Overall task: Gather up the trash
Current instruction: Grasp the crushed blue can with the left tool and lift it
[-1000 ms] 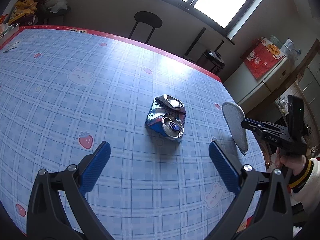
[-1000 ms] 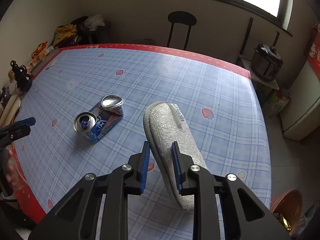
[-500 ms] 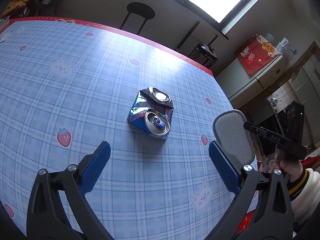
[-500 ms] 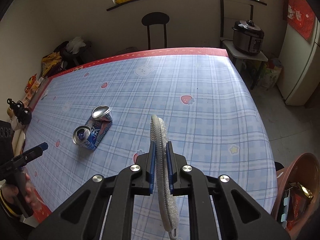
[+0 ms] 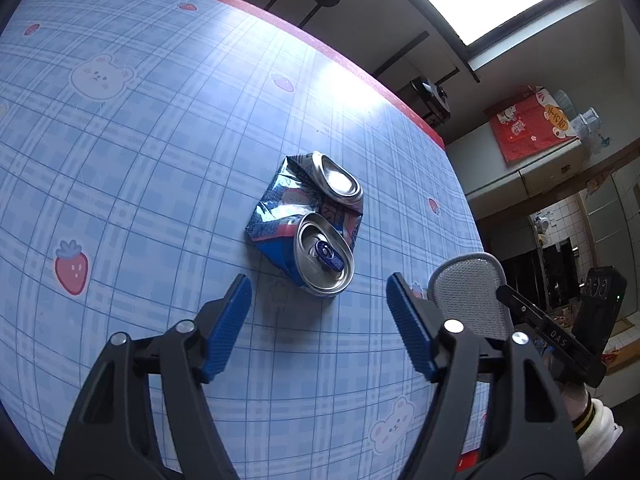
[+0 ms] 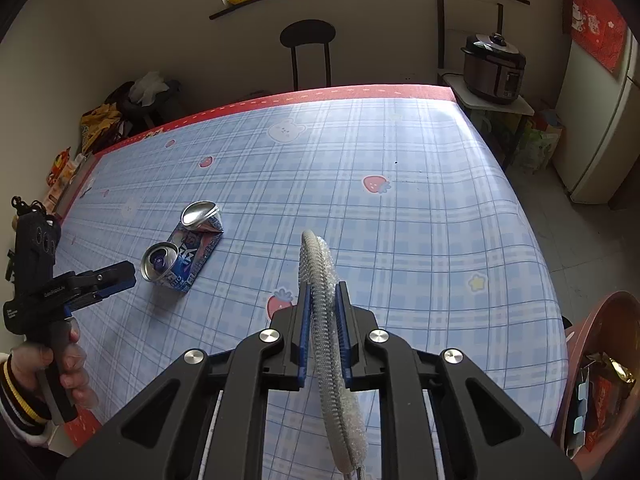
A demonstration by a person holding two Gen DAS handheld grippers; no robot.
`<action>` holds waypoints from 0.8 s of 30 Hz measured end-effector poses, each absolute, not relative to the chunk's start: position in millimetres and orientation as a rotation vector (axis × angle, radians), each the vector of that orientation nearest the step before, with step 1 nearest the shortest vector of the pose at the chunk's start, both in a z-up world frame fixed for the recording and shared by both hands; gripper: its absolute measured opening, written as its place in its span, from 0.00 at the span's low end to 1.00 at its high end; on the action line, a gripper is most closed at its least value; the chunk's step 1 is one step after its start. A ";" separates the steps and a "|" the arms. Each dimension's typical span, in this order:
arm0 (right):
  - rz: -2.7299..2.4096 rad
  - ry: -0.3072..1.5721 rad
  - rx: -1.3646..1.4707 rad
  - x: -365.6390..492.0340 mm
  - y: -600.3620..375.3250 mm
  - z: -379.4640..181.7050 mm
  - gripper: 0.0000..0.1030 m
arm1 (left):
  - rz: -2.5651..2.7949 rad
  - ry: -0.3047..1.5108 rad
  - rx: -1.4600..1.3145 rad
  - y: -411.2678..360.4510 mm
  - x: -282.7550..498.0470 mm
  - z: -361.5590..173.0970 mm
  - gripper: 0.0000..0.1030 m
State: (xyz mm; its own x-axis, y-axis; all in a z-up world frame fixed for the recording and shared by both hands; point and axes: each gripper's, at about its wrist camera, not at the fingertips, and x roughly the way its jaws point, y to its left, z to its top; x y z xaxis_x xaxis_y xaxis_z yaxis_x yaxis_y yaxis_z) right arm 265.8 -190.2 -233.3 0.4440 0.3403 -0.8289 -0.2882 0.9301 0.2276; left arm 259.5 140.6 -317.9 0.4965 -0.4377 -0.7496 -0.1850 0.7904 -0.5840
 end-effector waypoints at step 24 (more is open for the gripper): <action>0.397 1.121 0.141 245.5 -192.7 -258.7 0.16 | -0.194 1.043 -0.902 140.6 281.4 -350.0 0.34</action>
State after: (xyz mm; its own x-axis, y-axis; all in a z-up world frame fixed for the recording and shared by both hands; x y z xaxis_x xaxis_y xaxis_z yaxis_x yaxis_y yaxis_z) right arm 245.5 -192.7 -258.7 0.3731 0.3788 -0.8469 -0.2383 0.9213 0.3071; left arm 281.4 140.6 -350.0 0.5225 -0.5363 -0.6628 -0.2622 0.6386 -0.7234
